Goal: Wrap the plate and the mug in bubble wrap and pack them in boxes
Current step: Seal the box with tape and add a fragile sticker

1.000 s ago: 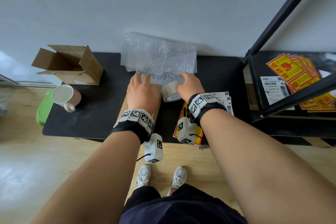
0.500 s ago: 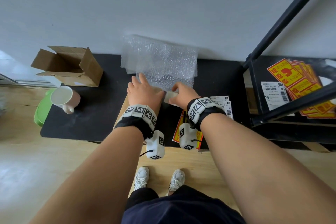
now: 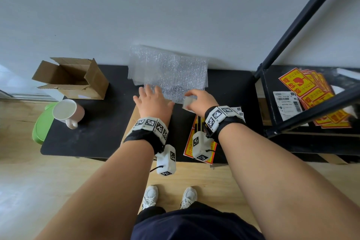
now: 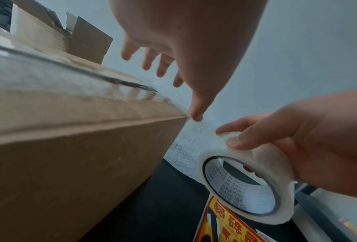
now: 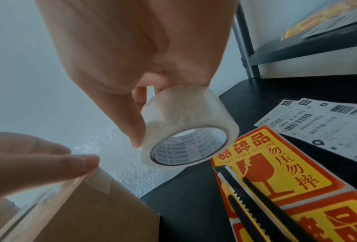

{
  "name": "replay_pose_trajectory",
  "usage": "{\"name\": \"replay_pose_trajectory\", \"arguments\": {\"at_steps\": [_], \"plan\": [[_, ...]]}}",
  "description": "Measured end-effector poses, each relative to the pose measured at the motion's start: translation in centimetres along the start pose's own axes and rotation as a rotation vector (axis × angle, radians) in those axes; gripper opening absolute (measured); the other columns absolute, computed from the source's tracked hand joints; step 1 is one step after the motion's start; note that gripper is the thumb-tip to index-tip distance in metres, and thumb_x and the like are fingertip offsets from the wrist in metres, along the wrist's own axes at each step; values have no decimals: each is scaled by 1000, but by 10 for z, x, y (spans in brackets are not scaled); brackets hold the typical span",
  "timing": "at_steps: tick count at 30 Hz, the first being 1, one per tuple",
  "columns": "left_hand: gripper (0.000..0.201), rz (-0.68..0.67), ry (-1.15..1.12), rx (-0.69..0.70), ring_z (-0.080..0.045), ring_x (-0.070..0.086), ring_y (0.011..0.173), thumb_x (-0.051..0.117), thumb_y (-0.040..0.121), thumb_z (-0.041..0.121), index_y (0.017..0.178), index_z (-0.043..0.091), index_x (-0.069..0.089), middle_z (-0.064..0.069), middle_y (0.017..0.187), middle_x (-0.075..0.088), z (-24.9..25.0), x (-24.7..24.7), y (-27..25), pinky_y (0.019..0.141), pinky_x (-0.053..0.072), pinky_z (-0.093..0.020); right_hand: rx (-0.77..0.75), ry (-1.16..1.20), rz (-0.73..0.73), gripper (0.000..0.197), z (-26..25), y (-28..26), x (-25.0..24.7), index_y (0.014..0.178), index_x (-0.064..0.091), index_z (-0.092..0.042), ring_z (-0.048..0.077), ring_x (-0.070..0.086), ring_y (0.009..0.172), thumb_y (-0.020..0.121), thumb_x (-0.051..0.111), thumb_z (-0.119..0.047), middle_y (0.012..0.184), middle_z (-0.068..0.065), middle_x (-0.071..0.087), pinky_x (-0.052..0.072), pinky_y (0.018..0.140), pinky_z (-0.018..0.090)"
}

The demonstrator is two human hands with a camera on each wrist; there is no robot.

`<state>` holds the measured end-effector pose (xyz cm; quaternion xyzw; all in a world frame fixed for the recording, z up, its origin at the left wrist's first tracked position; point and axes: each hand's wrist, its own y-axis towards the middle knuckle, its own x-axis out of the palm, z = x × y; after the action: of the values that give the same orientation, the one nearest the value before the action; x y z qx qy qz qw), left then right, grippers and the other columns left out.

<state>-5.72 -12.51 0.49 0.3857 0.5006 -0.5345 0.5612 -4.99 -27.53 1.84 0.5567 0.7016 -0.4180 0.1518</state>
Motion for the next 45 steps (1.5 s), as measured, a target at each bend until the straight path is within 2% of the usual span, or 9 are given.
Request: {"name": "replay_pose_trajectory", "arguments": {"at_steps": [4,7,12,17,23,33,37,40,45], "plan": [[32,150,-130,294,-27,39,132,53,91,16,121,13,65,-8,135,55,2,-1,1,112,18,-38,22,118,49,45,3,-3,-6,123,60,-33,20,58,111,84,65,-11,131,-2,57,48,92,32],[31,95,-100,364,-22,37,134,50,94,18,120,21,67,-2,136,55,10,-6,1,113,15,-37,12,204,62,45,3,-7,-11,127,59,-28,17,56,111,86,62,-9,130,-2,56,42,84,25],[35,-171,-70,339,-20,32,138,39,99,23,127,26,60,2,142,49,26,-9,3,119,6,-45,-24,262,87,44,1,-17,-16,127,59,-24,17,53,119,86,63,-10,130,-2,57,39,92,24],[29,-95,-272,246,-21,52,121,49,96,26,118,23,67,1,123,65,32,-14,-5,112,28,-40,-55,286,94,43,4,-26,-23,129,58,-24,16,49,123,89,62,-10,136,-2,53,35,90,23],[19,-142,-317,166,-20,64,97,57,92,29,102,23,72,1,103,72,37,-19,-5,92,49,-37,-15,383,83,46,8,-32,-26,127,61,-23,16,49,123,89,50,0,133,0,53,37,89,23],[24,-109,-121,227,-23,49,115,42,98,22,113,16,60,-4,114,63,53,-14,-15,100,28,-36,-74,254,127,43,20,-32,-23,128,56,-29,11,48,95,90,58,-11,95,-15,48,41,83,25],[23,-136,-117,232,-22,49,115,43,97,20,111,17,61,-3,112,63,52,-10,-18,100,28,-36,-88,150,117,42,23,-31,-23,129,55,-30,11,51,93,90,59,-14,117,-3,53,41,78,24],[23,-139,-108,240,-22,48,116,44,97,20,111,17,62,-2,114,63,52,-10,-19,100,28,-36,-97,111,120,41,24,-31,-22,129,57,-28,16,56,107,91,60,-15,132,-1,56,41,84,24],[26,-176,-118,253,-20,46,120,44,98,21,113,24,64,2,120,63,53,-11,-18,102,27,-37,-45,82,156,39,32,-25,-19,127,60,-23,18,58,112,88,62,-17,127,1,60,45,89,28]]}}
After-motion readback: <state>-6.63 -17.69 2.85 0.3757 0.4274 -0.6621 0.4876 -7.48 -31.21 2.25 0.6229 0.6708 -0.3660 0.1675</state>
